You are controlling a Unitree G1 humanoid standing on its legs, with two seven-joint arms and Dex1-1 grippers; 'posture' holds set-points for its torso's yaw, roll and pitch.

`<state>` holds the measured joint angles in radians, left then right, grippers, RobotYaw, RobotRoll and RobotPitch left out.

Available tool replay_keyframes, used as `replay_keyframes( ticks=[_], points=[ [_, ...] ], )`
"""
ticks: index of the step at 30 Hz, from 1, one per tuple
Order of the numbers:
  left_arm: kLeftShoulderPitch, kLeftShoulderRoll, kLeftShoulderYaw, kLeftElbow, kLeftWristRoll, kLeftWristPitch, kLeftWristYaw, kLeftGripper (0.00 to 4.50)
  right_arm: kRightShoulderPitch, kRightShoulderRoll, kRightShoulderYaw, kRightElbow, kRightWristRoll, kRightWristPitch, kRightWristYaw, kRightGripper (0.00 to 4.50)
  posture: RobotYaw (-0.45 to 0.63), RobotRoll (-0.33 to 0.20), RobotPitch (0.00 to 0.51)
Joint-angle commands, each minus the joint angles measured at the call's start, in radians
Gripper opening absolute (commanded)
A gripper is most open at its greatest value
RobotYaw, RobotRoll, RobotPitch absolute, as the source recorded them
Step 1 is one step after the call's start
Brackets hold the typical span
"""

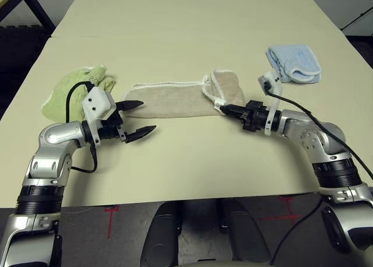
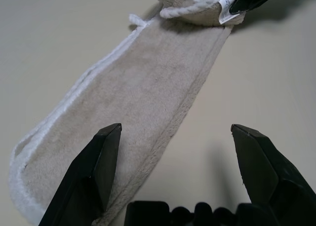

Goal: Fold the towel and set it aside.

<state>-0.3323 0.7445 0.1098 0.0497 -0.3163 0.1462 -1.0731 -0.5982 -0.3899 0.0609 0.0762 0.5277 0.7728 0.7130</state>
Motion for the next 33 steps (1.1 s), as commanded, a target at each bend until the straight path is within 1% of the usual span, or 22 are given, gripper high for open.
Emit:
replay_keyframes(
  ticks=[1,5,8,11,12,15,17,20,21,22,24,28,30,33],
  points=[
    [0.022,0.004,-0.003,-0.023,-0.007,0.016,0.006,4.5,-0.016,0.024,0.014,0.001,-0.018,0.017,-0.022,0.04,0.05,0.0,0.17],
    [0.02,0.0,-0.006,-0.023,-0.006,0.017,0.01,4.5,-0.027,0.062,0.037,0.016,-0.044,0.018,-0.038,0.04,0.06,0.0,0.165],
    [0.027,0.004,-0.003,-0.031,-0.009,0.021,0.011,4.5,-0.027,0.071,0.054,0.017,-0.066,0.023,-0.039,0.04,0.06,0.0,0.159],
    [0.031,0.007,0.0,-0.038,-0.011,0.027,0.013,4.5,-0.026,0.065,0.077,0.019,-0.094,0.004,-0.023,0.78,0.06,0.0,0.157],
    [0.032,0.008,0.0,-0.037,-0.01,0.027,0.013,4.5,-0.025,0.064,0.083,0.019,-0.103,-0.023,-0.005,1.14,0.06,0.0,0.156],
    [0.035,0.008,0.001,-0.03,-0.008,0.023,0.011,4.5,-0.022,0.069,0.065,0.022,-0.111,-0.16,0.063,2.15,0.06,0.0,0.154],
    [0.036,0.006,-0.001,-0.023,-0.006,0.018,0.009,4.5,-0.024,0.062,0.05,0.039,-0.117,-0.278,0.128,2.91,0.06,0.0,0.154],
    [0.035,0.004,-0.004,-0.013,-0.003,0.012,0.005,4.5,-0.042,0.053,0.016,0.071,-0.106,-0.388,0.197,3.96,0.05,0.0,0.153],
    [0.034,0.004,-0.005,-0.008,-0.003,0.009,0.003,4.5,-0.051,0.052,0.008,0.082,-0.104,-0.414,0.216,4.28,0.05,0.0,0.153],
    [0.032,0.003,-0.007,-0.001,-0.002,0.005,0.001,4.5,-0.061,0.05,0.005,0.097,-0.105,-0.438,0.236,4.44,0.04,0.0,0.153],
    [0.028,0.001,-0.011,0.012,0.001,-0.002,-0.004,4.5,-0.085,0.043,0.025,0.144,-0.133,-0.485,0.276,4.44,0.04,0.0,0.152],
    [0.011,-0.002,-0.019,0.036,0.005,-0.013,-0.012,4.5,-0.145,0.052,0.121,0.266,-0.251,-0.611,0.341,4.44,0.04,0.0,0.152],
    [0.003,-0.003,-0.022,0.042,0.006,-0.016,-0.013,4.5,-0.175,0.063,0.16,0.331,-0.305,-0.643,0.346,4.44,0.04,0.0,0.152],
    [0.007,-0.005,-0.024,0.041,0.006,-0.021,-0.011,4.5,-0.214,0.098,0.19,0.433,-0.362,-0.7,0.335,4.44,0.05,0.0,0.15]
  ],
)
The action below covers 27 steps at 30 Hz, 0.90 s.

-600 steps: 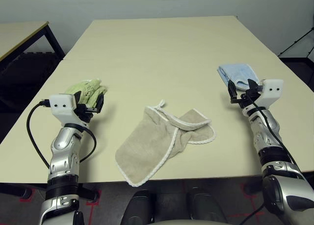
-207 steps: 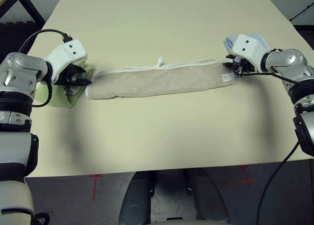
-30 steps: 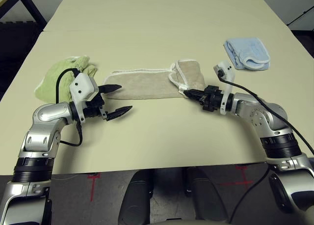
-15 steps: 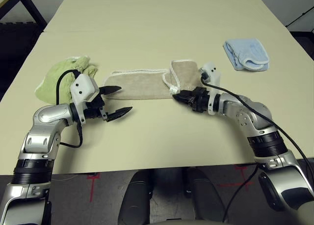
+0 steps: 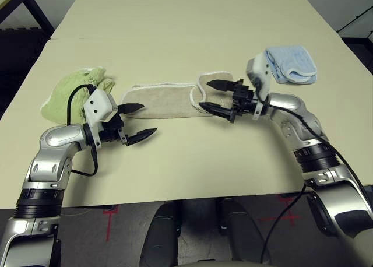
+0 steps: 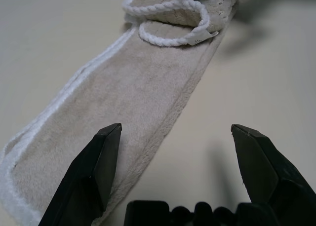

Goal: Fold the towel and set it aside.

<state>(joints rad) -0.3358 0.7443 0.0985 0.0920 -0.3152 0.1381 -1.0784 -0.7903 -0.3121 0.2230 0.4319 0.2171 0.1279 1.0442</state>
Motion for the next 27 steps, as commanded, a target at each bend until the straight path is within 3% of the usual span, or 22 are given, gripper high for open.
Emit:
replay_keyframes(
  ticks=[1,6,11,15,20,27],
  points=[
    [0.018,-0.005,-0.011,-0.006,0.004,-0.015,-0.004,4.5,-0.034,0.032,0.034,0.11,-0.064,-0.071,0.007,4.44,0.06,0.0,0.149],
    [0.044,-0.001,-0.001,-0.013,0.0,-0.018,0.002,4.5,-0.073,0.054,0.006,0.216,-0.073,-0.118,0.017,4.44,0.06,0.0,0.147],
    [0.045,0.002,0.001,-0.008,0.0,-0.021,0.002,4.5,-0.099,0.047,-0.158,0.234,0.076,-0.134,0.067,4.44,0.05,0.0,0.148],
    [0.041,0.002,-0.002,0.006,0.002,-0.029,-0.003,4.5,-0.089,-0.044,-0.253,0.262,0.143,-0.155,0.182,4.44,0.03,0.0,0.153],
    [0.024,0.006,0.005,0.04,-0.007,-0.027,-0.016,4.5,-0.07,-0.191,-0.272,0.387,0.121,-0.309,0.393,4.44,0.03,0.0,0.166],
    [0.016,0.009,0.067,0.082,-0.018,0.002,0.04,4.5,-0.094,-0.263,-0.263,0.577,0.049,-0.569,0.548,4.44,0.04,0.0,0.175]
  ],
)
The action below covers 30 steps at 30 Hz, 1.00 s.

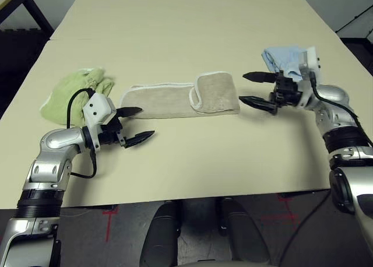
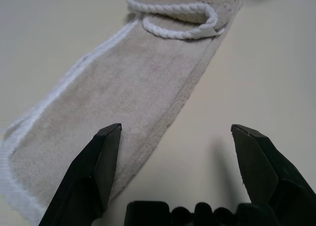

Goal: Fold the towel and set it aside.

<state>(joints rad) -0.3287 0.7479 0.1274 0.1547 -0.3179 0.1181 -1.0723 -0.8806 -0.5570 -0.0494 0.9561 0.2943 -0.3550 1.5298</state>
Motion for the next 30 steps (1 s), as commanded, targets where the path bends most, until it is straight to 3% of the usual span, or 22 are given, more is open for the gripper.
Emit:
replay_keyframes(
  ticks=[1,4,9,14,18,23,30],
  points=[
    [0.013,0.005,0.053,0.013,-0.025,0.047,0.048,4.5,-0.001,-0.025,0.018,0.064,-0.033,-0.108,0.076,4.44,0.04,0.0,0.176],
    [0.022,0.006,0.094,-0.037,-0.072,0.165,0.096,4.5,0.007,-0.032,0.039,0.085,-0.049,-0.152,0.085,4.44,0.05,0.0,0.178],
    [0.035,0.045,0.142,-0.203,-0.252,0.629,0.185,4.5,-0.003,0.003,0.034,0.098,-0.058,-0.169,0.082,4.44,0.06,0.0,0.18],
    [-0.024,0.011,0.231,-0.257,-0.447,1.017,0.319,4.5,-0.004,0.024,0.027,0.1,-0.061,-0.169,0.081,4.44,0.07,0.0,0.182],
    [-0.053,-0.01,0.271,-0.234,-0.481,1.124,0.395,4.5,0.001,0.026,0.025,0.095,-0.06,-0.166,0.078,4.44,0.07,0.0,0.181],
    [-0.078,-0.096,0.321,-0.2,-0.504,1.244,0.512,4.5,0.01,0.024,0.019,0.088,-0.056,-0.16,0.065,4.44,0.06,0.0,0.178],
    [-0.117,-0.176,0.35,-0.121,-0.465,1.258,0.633,4.5,0.013,0.018,0.013,0.079,-0.05,-0.153,0.051,4.44,0.06,0.0,0.17]
  ],
)
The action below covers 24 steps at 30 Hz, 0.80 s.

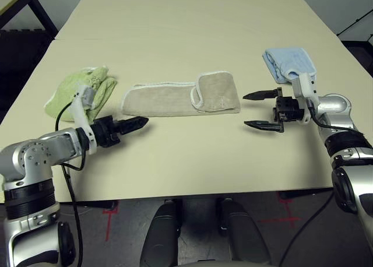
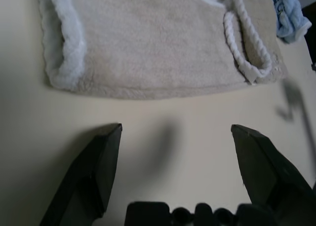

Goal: Fold the towel and set it aside.

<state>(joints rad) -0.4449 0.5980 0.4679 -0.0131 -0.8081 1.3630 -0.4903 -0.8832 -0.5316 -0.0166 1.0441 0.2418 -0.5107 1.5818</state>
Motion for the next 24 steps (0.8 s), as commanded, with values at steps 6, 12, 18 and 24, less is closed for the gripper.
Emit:
replay_keyframes(
  ticks=[6,12,18,24],
  points=[
    [-0.046,-0.073,0.045,0.094,0.036,-0.007,0.121,4.5,0.018,-0.004,-0.019,-0.022,0.006,0.006,-0.005,4.44,0.06,0.0,0.167],
    [-0.072,-0.081,0.056,0.137,0.063,-0.081,0.165,4.5,0.025,0.001,-0.015,-0.036,0.007,0.009,-0.001,4.44,0.06,0.0,0.167],
    [-0.09,-0.066,0.047,0.163,0.079,-0.147,0.175,4.5,0.019,0.004,-0.013,-0.033,0.004,0.009,-0.004,4.44,0.06,0.0,0.165],
    [-0.093,-0.063,0.046,0.168,0.086,-0.165,0.182,4.5,0.015,0.008,-0.011,-0.034,0.001,0.008,-0.007,4.44,0.06,0.0,0.166]
  ],
)
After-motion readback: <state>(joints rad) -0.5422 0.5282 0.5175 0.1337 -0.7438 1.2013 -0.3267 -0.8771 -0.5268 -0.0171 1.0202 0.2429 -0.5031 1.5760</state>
